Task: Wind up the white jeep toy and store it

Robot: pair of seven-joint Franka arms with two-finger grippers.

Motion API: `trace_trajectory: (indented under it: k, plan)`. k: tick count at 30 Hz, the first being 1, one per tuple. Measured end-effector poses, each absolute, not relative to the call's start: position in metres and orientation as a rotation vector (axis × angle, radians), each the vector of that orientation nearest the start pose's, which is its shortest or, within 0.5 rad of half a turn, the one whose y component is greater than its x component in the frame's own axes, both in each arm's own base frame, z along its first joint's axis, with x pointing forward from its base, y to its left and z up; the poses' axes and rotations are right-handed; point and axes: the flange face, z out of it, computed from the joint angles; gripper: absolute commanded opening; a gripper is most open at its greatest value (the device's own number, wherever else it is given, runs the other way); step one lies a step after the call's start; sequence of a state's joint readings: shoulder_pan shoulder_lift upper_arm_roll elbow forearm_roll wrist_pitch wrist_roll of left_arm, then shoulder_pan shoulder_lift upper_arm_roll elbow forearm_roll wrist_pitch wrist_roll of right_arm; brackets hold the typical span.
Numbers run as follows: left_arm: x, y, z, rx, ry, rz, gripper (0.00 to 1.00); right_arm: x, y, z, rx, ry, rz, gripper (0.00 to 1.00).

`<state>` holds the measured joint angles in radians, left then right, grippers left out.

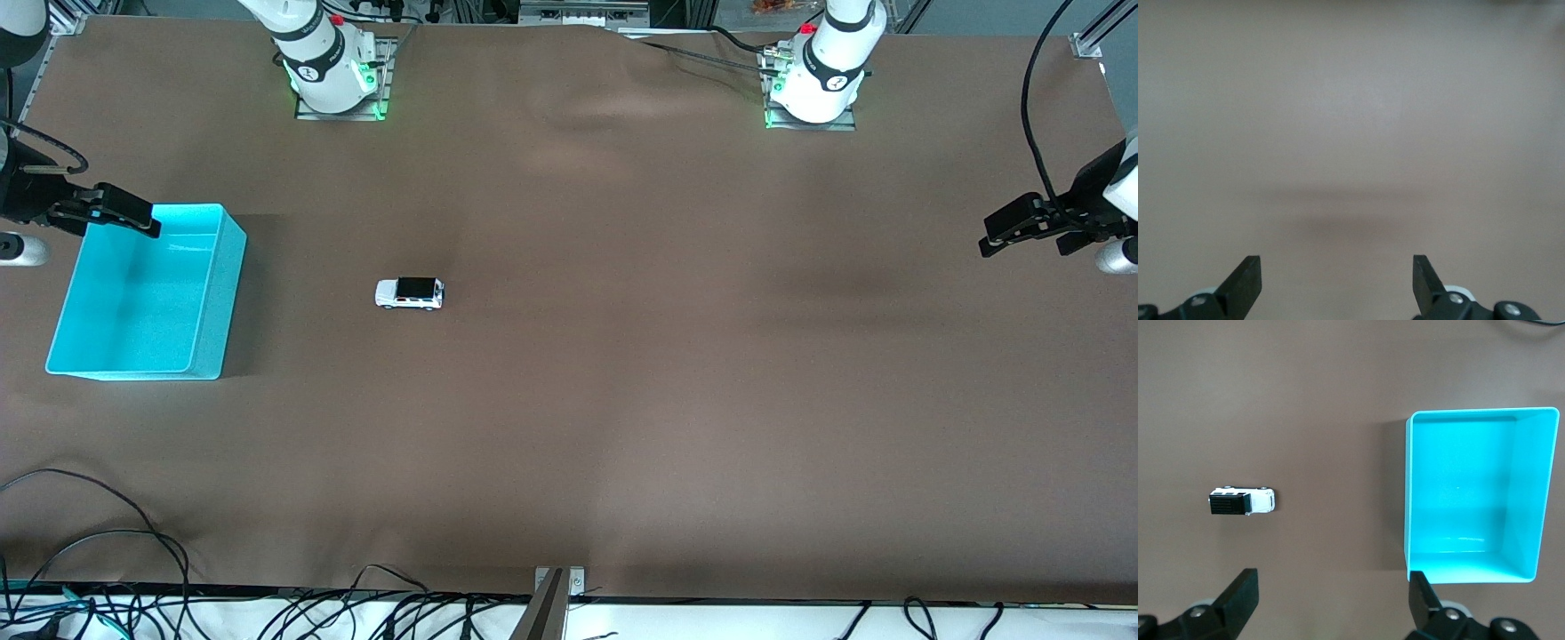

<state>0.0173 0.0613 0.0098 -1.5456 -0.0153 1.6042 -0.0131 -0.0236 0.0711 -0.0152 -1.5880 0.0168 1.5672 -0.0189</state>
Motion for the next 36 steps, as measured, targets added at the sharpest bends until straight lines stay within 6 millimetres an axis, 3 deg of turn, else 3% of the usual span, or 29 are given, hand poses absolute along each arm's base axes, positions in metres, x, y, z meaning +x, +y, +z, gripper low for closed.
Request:
trace_trajectory:
  k: [16,27,36]
  plan:
    - [0.574,0.013,0.602,-3.158,0.032,0.031,1.00,0.583,-0.020,0.544,-3.118,0.045,0.178,1.00]
    - [0.574,0.012,0.596,-3.159,0.037,0.051,1.00,0.580,-0.015,0.478,-3.121,0.044,0.123,1.00]
    - [0.573,0.010,0.592,-3.159,0.041,0.064,1.00,0.574,0.003,0.436,-3.119,0.078,0.046,1.00]
